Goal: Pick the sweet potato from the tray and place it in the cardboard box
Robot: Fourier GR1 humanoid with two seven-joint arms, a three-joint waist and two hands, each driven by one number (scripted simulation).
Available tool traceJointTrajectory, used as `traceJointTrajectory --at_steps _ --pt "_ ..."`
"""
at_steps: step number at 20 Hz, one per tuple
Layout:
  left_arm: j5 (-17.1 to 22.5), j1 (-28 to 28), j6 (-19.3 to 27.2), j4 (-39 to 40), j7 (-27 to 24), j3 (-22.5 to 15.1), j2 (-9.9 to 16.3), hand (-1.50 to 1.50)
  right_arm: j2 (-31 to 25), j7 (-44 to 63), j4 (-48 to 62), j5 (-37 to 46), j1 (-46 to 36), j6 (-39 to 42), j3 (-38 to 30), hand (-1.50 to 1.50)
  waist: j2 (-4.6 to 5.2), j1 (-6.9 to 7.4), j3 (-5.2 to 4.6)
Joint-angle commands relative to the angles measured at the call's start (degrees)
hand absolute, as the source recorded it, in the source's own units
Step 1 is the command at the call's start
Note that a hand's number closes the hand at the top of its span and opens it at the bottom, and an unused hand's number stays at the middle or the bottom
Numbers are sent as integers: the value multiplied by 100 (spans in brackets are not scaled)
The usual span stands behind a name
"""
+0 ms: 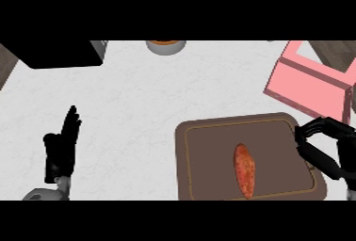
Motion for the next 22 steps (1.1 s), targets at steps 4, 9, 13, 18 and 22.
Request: traceJointTrajectory --at_steps 4,9,13,18,22 --pt "310 84 -144 163 -178 297 -58 0 144 342 -1225 2046 1736 -1871 17 -150 21 -31 27" --pt "351 143 -408 112 -287 271 -15 0 -313 1519 -2538 3036 3178 -1319 250 -150 70 212 44" --pt "319 98 -433 214 -319 256 -82 0 -520 3010 -3823 3262 3678 -479 208 -150 91 278 45" --pt "327 -126 -624 272 -361 293 -46 0 -839 4752 -4295 3437 2728 709 494 -150 136 494 47" --pt "131 -75 -449 0 -107 148 -130 0 -816 5870 -4321 3496 1951 1352 996 -150 111 505 61"
